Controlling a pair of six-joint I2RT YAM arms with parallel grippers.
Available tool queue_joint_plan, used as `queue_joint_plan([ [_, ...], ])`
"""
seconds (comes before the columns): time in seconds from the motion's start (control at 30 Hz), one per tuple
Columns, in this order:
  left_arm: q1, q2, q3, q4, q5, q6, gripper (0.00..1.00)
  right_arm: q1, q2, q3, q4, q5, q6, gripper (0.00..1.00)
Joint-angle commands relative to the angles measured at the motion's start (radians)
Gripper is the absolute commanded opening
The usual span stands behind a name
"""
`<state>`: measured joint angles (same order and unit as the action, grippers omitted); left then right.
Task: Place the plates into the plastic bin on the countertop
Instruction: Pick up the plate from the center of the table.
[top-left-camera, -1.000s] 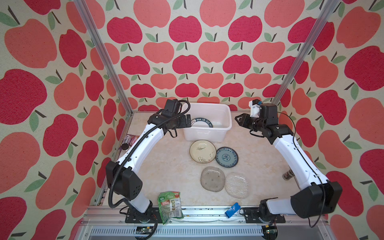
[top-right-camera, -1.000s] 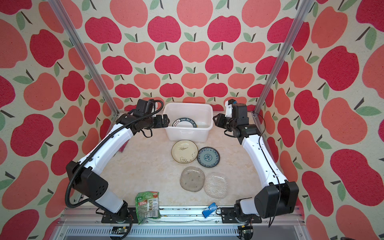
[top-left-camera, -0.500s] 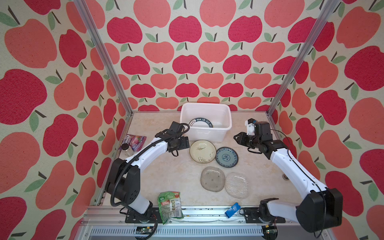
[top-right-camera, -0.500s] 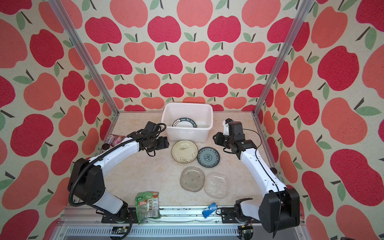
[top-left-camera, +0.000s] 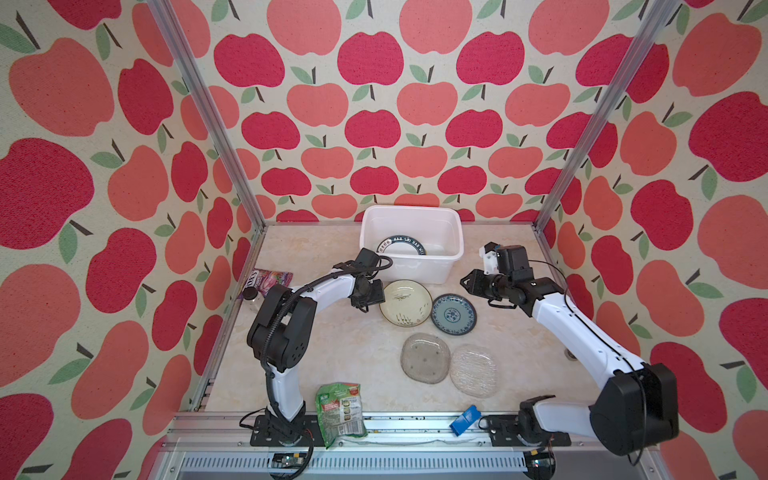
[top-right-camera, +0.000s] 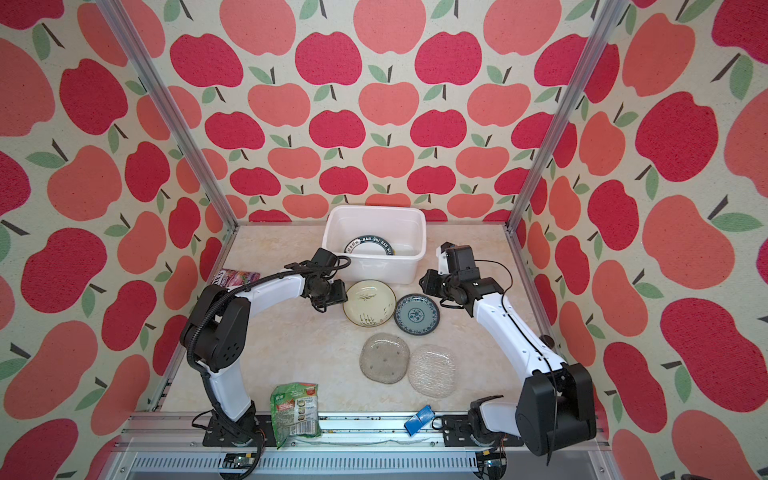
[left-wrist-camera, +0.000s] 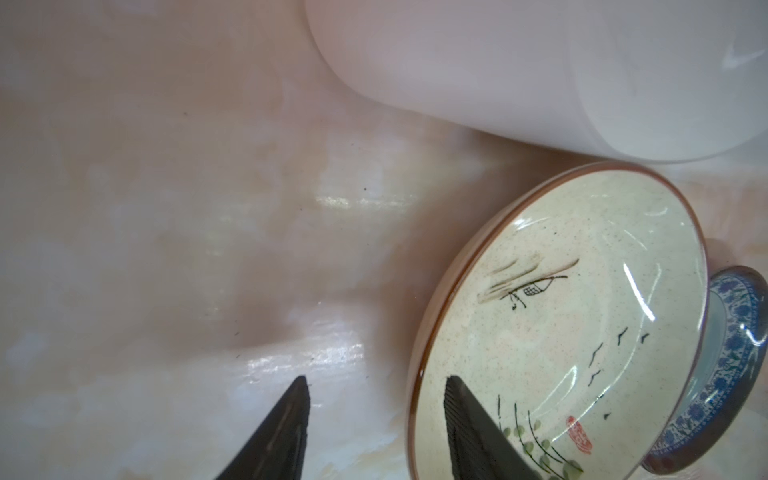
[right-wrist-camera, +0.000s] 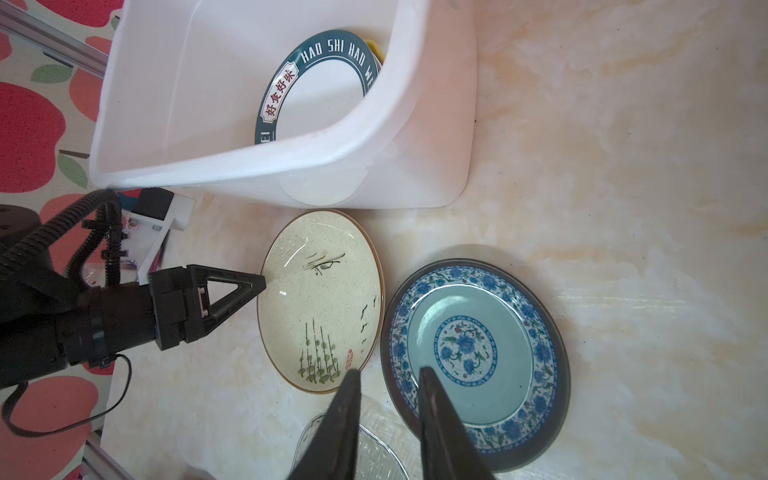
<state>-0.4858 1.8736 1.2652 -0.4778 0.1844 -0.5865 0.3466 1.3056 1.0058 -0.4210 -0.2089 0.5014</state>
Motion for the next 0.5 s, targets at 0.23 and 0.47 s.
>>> queue_joint_plan([
  [0.23, -0.002, 0.1, 0.074, 0.015, 0.05, 0.015, 0.42, -0.002, 0.037, 0.077, -0.024, 0.041, -0.026, 0.28],
  [0.47, -0.002, 0.139, 0.088, 0.021, 0.076, 0.013, 0.21, -0.003, 0.067, 0.096, -0.006, 0.016, -0.014, 0.28],
])
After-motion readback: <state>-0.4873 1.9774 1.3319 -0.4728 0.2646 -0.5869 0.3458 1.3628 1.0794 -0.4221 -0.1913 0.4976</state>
